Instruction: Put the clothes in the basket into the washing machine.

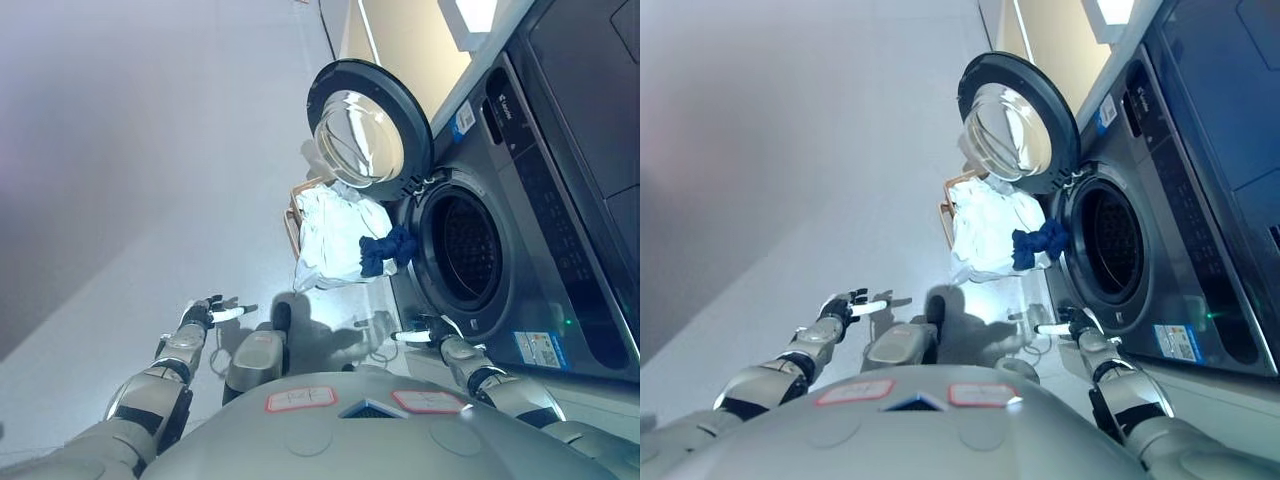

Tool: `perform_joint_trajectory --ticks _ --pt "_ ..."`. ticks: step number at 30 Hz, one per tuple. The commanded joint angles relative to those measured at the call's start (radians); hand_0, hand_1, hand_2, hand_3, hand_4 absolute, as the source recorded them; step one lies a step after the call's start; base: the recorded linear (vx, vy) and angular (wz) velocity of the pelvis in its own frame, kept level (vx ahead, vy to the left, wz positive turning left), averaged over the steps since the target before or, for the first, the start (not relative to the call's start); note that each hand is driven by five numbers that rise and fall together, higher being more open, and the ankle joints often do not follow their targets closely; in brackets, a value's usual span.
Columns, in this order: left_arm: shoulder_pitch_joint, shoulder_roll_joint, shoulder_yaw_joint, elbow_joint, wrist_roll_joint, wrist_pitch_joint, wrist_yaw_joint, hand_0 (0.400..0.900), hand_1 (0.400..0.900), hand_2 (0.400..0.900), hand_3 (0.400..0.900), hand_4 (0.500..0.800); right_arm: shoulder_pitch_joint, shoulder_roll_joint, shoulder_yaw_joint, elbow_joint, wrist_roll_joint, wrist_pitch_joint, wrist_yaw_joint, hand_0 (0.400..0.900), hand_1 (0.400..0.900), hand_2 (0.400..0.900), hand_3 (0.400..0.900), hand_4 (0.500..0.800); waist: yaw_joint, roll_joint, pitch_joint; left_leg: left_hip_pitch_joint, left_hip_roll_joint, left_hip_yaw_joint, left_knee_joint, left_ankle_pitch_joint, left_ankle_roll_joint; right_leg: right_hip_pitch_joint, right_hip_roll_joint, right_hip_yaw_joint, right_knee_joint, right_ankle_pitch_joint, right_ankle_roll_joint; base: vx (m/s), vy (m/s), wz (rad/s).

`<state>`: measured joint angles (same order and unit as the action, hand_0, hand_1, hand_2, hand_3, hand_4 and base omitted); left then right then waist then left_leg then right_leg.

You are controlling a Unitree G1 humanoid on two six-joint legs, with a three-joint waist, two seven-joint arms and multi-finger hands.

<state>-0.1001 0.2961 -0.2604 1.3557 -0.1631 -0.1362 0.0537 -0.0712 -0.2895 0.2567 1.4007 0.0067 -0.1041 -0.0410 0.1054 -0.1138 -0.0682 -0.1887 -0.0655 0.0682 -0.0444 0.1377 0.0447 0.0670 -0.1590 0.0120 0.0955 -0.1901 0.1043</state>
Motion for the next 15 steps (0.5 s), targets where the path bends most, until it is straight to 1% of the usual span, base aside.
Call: perform_joint_trajectory --ticks 1,2,3,5,6,7,8,9,10,11,13,15 --pt "-0.054 0.022 0.018 0.008 0.012 -0.048 0.012 0.900 0.900 0.900 0.900 0.800 0.010 -0.042 -0.033 -0.053 0.006 -0.020 -0.019 0.900 0.900 0.900 0.900 0.800 0.001 -0.010 -0.014 -0.079 0.022 -0.027 0.117 -0.089 -0.047 0.045 -0.125 0.060 0.024 0.496 0.108 0.11 0.143 -0.01" --pt "-0.056 0.021 0.016 0.008 0.012 -0.047 0.012 0.900 0.900 0.900 0.900 0.800 0.009 -0.043 -0.036 -0.052 0.010 -0.021 -0.020 0.900 0.900 0.900 0.900 0.800 -0.004 -0.002 -0.009 -0.066 0.013 -0.032 0.114 -0.093 -0.038 0.030 -0.118 0.077 0.070 0.516 0.099 0.14 0.223 0.09" --pt "-0.058 0.019 0.016 0.007 0.009 -0.044 0.009 0.900 0.900 0.900 0.900 0.800 0.009 -0.047 -0.037 -0.054 0.011 -0.022 -0.019 0.900 0.900 0.900 0.900 0.800 -0.016 0.012 0.003 -0.049 0.002 -0.044 0.108 -0.099 -0.022 0.001 -0.100 0.103 0.149 0.535 0.083 0.11 0.216 0.27" --pt "-0.068 0.015 0.013 0.010 0.007 -0.040 0.003 0.900 0.900 0.900 0.900 0.800 0.007 -0.052 -0.040 -0.042 0.013 -0.025 -0.021 0.900 0.900 0.900 0.900 0.800 -0.043 0.048 0.034 0.003 -0.004 -0.077 0.095 -0.107 0.000 -0.060 -0.039 0.140 0.303 0.526 0.044 0.12 0.204 0.38" --pt "-0.069 0.014 0.013 0.011 0.007 -0.040 0.003 0.900 0.900 0.900 0.900 0.800 0.007 -0.052 -0.039 -0.042 0.013 -0.026 -0.021 0.900 0.900 0.900 0.900 0.800 -0.044 0.048 0.037 0.005 -0.005 -0.078 0.094 -0.107 0.000 -0.059 -0.040 0.140 0.308 0.522 0.044 0.11 0.160 0.32" --pt "-0.072 0.014 0.012 0.011 0.007 -0.037 0.001 0.900 0.900 0.900 0.900 0.800 0.009 -0.051 -0.041 -0.041 0.017 -0.027 -0.022 0.900 0.900 0.900 0.900 0.800 -0.058 0.063 0.054 0.035 -0.004 -0.089 0.086 -0.110 0.007 -0.082 -0.015 0.148 0.376 0.502 0.027 0.11 0.157 0.24" --pt "-0.075 0.013 0.008 0.011 0.007 -0.035 0.000 0.900 0.900 0.900 0.900 0.800 0.014 -0.050 -0.044 -0.037 0.020 -0.026 -0.024 0.900 0.900 0.900 0.900 0.800 -0.069 0.079 0.070 0.068 -0.001 -0.100 0.080 -0.115 0.013 -0.120 0.001 0.142 0.440 0.475 0.013 0.17 0.230 0.37" --pt "-0.076 0.012 -0.001 0.009 0.010 -0.033 -0.003 0.900 0.900 0.900 0.900 0.800 0.024 -0.049 -0.049 -0.040 0.023 -0.027 -0.027 0.900 0.900 0.900 0.900 0.800 -0.080 0.093 0.083 0.093 0.001 -0.107 0.075 -0.119 0.016 -0.159 0.002 0.119 0.481 0.439 0.000 0.20 0.217 0.41" --pt "-0.076 0.012 -0.008 0.002 0.013 -0.033 -0.005 0.900 0.900 0.900 0.900 0.800 0.035 -0.050 -0.055 -0.040 0.026 -0.028 -0.028 0.900 0.900 0.900 0.900 0.800 -0.088 0.105 0.093 0.119 0.004 -0.115 0.072 -0.128 0.016 -0.203 -0.007 0.087 0.484 0.381 -0.018 0.22 0.171 0.49" --pt "-0.080 0.011 -0.011 0.004 0.014 -0.033 -0.004 0.900 0.900 0.900 0.900 0.800 0.043 -0.049 -0.061 -0.038 0.028 -0.029 -0.029 0.900 0.900 0.900 0.900 0.800 -0.100 0.108 0.105 0.141 -0.001 -0.125 0.075 -0.134 0.014 -0.228 -0.011 0.059 0.456 0.346 -0.027 0.22 0.121 0.46" --pt "-0.081 0.009 -0.016 0.012 0.022 -0.035 -0.006 0.900 0.900 0.900 0.900 0.800 0.057 -0.049 -0.075 -0.023 0.030 -0.029 -0.029 0.900 0.900 0.900 0.900 0.800 -0.117 0.109 0.121 0.179 -0.005 -0.135 0.071 -0.151 0.006 -0.260 -0.033 0.012 0.369 0.304 -0.023 0.21 0.020 0.34" --pt "-0.077 0.006 -0.017 0.020 0.023 -0.038 -0.007 0.900 0.900 0.900 0.900 0.800 0.065 -0.047 -0.088 -0.019 0.028 -0.030 -0.029 0.900 0.900 0.900 0.900 0.800 -0.136 0.095 0.129 0.211 -0.015 -0.140 0.063 -0.169 -0.006 -0.269 -0.059 0.000 0.220 0.341 0.006 0.21 -0.060 0.25"
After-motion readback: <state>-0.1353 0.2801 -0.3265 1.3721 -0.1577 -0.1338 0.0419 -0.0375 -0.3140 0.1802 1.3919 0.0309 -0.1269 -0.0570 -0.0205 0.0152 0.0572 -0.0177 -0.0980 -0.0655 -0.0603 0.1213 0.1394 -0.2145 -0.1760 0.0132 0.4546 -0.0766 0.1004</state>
